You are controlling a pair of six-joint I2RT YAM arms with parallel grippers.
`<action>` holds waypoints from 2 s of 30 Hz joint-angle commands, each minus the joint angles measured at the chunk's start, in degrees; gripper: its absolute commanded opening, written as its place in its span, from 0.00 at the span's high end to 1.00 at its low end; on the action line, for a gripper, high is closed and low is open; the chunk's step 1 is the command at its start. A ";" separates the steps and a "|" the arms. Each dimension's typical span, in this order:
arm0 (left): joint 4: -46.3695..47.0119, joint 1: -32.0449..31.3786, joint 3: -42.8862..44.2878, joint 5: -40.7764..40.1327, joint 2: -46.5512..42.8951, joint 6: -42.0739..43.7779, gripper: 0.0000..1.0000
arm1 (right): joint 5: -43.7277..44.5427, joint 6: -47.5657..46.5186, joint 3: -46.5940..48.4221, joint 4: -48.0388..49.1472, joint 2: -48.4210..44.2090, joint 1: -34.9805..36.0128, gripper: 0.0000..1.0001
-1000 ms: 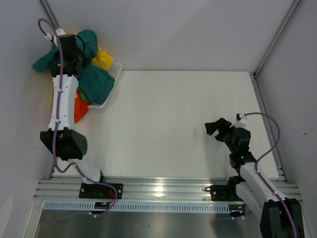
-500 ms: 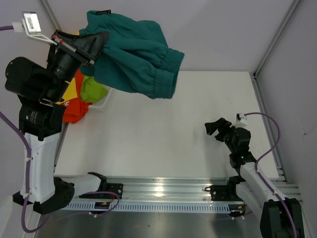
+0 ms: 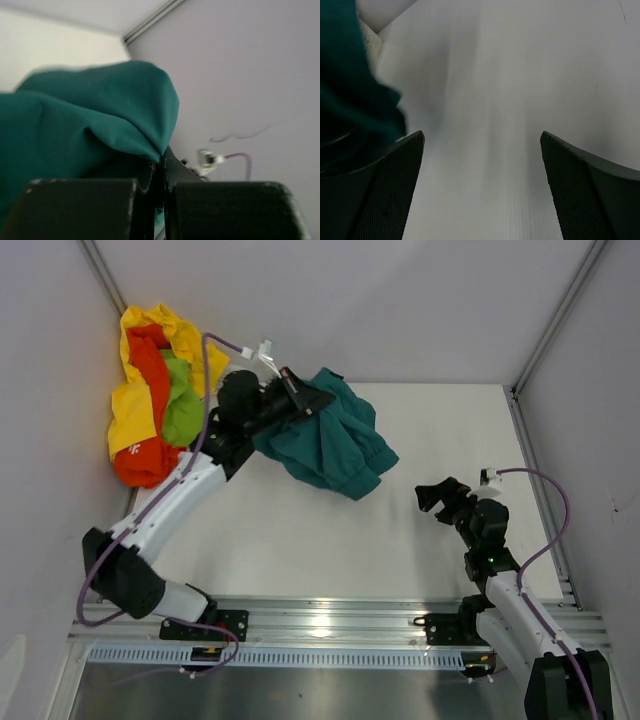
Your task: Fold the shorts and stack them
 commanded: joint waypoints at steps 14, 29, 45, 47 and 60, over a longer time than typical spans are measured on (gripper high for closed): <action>13.87 -1.39 -20.95 -1.34 -4.29 -1.28 1.00 | -2.15 -1.00 0.19 2.73 -1.01 -0.28 0.01; -13.71 0.01 -16.34 -16.54 -6.78 10.22 0.01 | -12.96 -8.37 2.65 9.86 4.96 11.65 0.01; -19.00 -0.25 -19.40 -22.62 -10.56 12.86 0.01 | -23.68 -10.58 10.74 7.40 15.95 24.15 0.10; -18.65 -0.25 -19.41 -22.44 -10.30 12.86 0.01 | -22.64 -11.89 11.26 5.65 15.60 26.61 0.10; -18.12 -0.25 -19.14 -22.44 -9.77 12.95 0.01 | -4.72 -20.16 17.94 -8.15 21.92 40.06 0.33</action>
